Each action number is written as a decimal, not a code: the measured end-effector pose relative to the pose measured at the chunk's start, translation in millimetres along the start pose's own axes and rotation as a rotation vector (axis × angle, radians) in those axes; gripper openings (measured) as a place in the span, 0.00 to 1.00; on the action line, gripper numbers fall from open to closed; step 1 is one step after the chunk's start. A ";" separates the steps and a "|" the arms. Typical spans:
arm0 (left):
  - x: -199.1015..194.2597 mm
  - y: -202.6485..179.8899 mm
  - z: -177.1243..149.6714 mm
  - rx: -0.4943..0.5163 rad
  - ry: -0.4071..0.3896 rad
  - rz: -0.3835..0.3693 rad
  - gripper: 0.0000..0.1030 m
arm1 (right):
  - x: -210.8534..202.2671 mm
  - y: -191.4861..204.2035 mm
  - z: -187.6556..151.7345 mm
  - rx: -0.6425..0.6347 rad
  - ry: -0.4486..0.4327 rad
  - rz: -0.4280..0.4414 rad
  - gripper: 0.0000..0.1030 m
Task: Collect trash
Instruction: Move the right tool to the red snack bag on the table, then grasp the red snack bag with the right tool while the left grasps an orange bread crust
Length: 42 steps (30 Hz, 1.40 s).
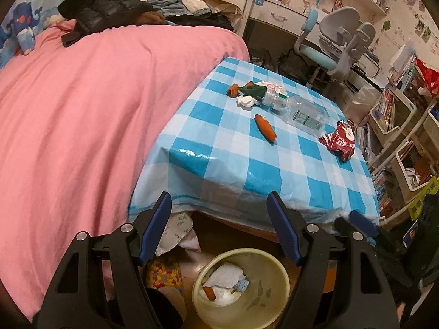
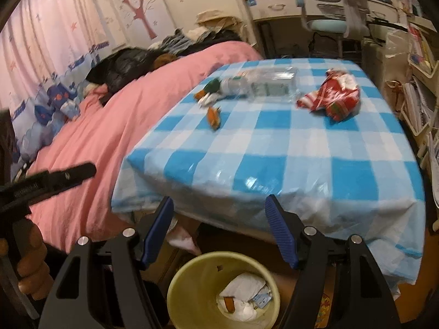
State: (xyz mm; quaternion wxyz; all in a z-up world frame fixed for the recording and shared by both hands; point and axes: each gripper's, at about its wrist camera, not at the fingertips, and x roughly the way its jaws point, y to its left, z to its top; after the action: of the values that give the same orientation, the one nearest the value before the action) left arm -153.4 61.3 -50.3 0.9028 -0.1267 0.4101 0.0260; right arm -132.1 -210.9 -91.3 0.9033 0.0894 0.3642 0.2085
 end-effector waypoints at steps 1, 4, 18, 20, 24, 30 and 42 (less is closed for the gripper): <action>3.1 -3.8 4.5 0.014 0.001 0.000 0.67 | -1.6 -5.9 7.2 0.018 -0.011 -0.008 0.65; 10.2 -14.2 15.1 0.049 -0.001 0.001 0.67 | -3.1 -25.0 31.4 0.050 -0.036 -0.052 0.65; 76.9 -60.9 67.3 0.108 0.054 -0.025 0.67 | 30.1 -144.0 115.1 0.269 -0.058 -0.175 0.69; 91.4 -64.9 74.4 0.104 0.068 -0.021 0.67 | 38.1 -155.4 119.8 0.292 -0.052 -0.171 0.69; 118.9 -67.3 86.3 0.077 0.099 -0.016 0.67 | 52.7 -169.0 128.0 0.315 -0.042 -0.154 0.69; 154.9 -73.4 98.1 0.069 0.131 0.009 0.67 | 75.9 -174.2 134.5 0.301 0.005 -0.146 0.69; 197.2 -95.4 106.7 0.129 0.168 0.033 0.67 | 96.6 -186.0 142.1 0.304 0.054 -0.121 0.53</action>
State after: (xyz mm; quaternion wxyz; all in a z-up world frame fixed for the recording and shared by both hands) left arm 70.0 -15.5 -110.5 0.8710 -0.0633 0.4872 0.0038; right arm 87.2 -336.4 -107.4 0.8802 0.1974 0.4203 0.0985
